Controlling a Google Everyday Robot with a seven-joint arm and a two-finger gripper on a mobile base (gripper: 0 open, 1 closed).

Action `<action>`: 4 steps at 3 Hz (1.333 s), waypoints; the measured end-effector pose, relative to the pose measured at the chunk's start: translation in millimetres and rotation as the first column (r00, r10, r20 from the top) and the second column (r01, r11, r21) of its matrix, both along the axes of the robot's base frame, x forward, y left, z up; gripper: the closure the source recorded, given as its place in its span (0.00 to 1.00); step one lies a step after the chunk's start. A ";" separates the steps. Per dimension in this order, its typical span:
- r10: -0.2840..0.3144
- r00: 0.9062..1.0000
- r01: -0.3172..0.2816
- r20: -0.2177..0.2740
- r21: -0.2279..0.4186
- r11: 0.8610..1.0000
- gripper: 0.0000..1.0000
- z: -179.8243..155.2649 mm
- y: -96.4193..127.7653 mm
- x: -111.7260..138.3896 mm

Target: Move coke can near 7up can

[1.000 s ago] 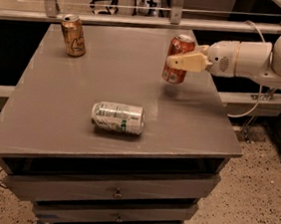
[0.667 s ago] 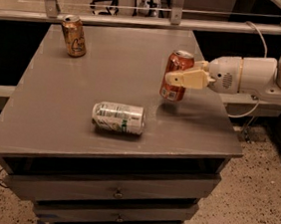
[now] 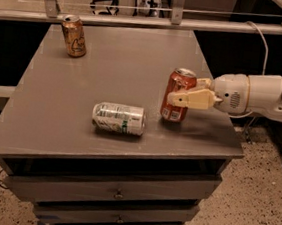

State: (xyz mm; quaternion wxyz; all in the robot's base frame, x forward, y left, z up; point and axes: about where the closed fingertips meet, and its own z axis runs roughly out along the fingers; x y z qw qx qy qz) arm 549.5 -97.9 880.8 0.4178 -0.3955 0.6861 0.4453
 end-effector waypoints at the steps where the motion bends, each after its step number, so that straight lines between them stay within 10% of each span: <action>1: 0.058 0.998 -0.058 0.000 0.021 0.998 0.60 -3.3 3.7 -15.4; 4: 0.175 0.984 -0.175 0.017 0.048 0.983 0.00 -7.5 17.6 -30.5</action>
Offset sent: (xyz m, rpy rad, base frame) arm -0.0359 0.0091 -0.0102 0.0527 -0.0111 0.1525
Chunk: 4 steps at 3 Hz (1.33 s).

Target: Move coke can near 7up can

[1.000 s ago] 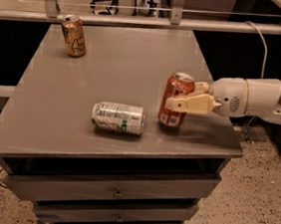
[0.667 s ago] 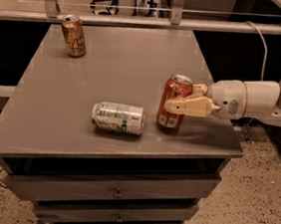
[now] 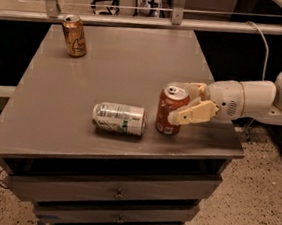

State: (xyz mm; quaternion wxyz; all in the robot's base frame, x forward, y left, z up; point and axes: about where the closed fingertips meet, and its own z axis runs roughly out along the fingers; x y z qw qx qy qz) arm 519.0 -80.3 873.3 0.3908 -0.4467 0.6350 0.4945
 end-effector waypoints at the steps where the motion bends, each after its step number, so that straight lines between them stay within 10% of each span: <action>1: 0.017 1.000 -0.017 0.007 0.003 1.000 0.00 1.8 1.7 -1.4; 4: -0.070 0.980 0.088 0.186 -0.093 0.992 0.00 58.9 -77.5 51.6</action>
Offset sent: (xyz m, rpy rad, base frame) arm 0.0124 -0.0246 0.0223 -0.0411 -0.0853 -0.0132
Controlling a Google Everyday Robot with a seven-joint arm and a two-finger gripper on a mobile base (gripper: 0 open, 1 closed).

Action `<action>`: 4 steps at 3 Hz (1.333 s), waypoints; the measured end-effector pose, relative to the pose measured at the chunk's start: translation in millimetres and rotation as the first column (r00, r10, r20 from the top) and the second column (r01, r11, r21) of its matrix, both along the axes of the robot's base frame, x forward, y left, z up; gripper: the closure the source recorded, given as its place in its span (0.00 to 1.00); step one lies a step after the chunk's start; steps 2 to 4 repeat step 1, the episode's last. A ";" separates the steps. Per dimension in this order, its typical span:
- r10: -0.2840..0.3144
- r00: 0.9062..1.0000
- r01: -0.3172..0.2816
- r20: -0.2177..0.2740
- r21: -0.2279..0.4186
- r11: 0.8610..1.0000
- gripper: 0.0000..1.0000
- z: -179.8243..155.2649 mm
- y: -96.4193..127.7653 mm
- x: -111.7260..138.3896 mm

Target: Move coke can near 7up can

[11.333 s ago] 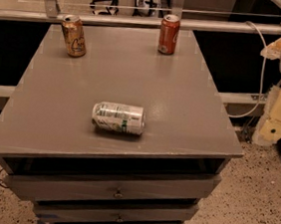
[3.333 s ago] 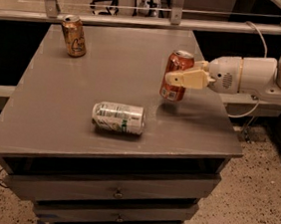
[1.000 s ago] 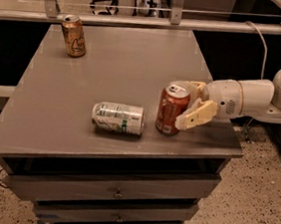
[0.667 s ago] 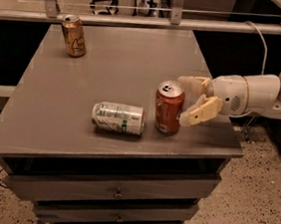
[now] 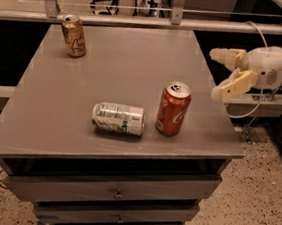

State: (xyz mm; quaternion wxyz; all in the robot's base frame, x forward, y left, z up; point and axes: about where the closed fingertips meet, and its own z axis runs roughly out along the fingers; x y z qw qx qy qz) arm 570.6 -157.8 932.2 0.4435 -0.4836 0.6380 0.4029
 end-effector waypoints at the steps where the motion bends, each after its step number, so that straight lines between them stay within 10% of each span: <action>1: -0.041 0.996 0.041 0.075 0.009 0.999 0.00 33.2 -15.9 8.8; 4: -0.041 0.996 0.041 0.075 0.009 0.999 0.00 33.2 -15.9 8.8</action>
Offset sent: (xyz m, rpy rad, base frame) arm 0.0000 0.0000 0.0000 0.0000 0.0000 0.0000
